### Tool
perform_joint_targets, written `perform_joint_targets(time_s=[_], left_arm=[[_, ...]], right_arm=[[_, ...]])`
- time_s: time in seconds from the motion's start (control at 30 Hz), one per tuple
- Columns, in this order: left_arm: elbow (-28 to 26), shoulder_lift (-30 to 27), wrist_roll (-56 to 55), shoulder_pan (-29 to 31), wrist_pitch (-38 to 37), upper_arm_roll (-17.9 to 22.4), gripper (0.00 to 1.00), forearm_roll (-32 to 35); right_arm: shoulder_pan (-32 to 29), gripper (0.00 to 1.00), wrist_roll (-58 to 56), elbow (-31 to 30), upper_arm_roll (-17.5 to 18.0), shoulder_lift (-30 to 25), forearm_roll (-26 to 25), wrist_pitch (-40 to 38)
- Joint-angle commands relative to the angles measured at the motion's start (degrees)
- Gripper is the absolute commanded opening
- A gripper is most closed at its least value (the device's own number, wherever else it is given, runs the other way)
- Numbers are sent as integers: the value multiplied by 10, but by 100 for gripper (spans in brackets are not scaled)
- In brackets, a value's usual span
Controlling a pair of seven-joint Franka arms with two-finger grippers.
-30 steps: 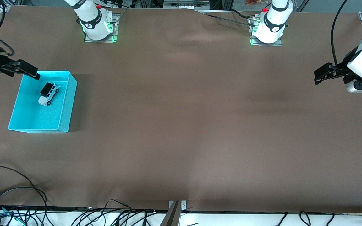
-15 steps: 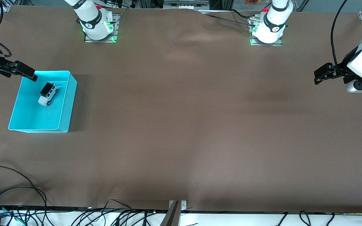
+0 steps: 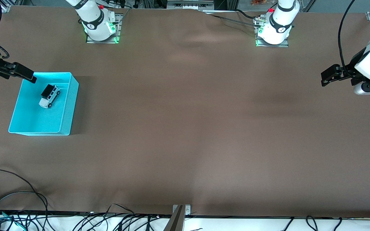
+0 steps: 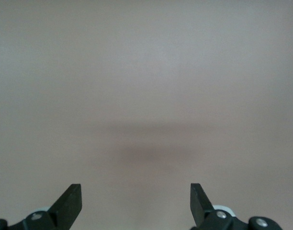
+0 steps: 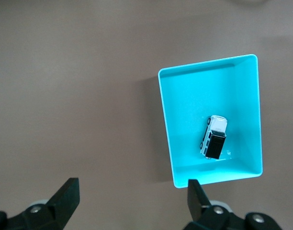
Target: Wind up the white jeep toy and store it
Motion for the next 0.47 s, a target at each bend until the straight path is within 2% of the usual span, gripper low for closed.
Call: perform_joint_targets(time_s=[0.0,0.43], left_arm=[[21,9,7,-3,-7,0,100,8],[21,9,7,-3,-7,0,100,8]], right_arm=[[-3,100,-15,15,-2,0,-1,-17],[-3,100,-42,14,2,-1,0,-31]])
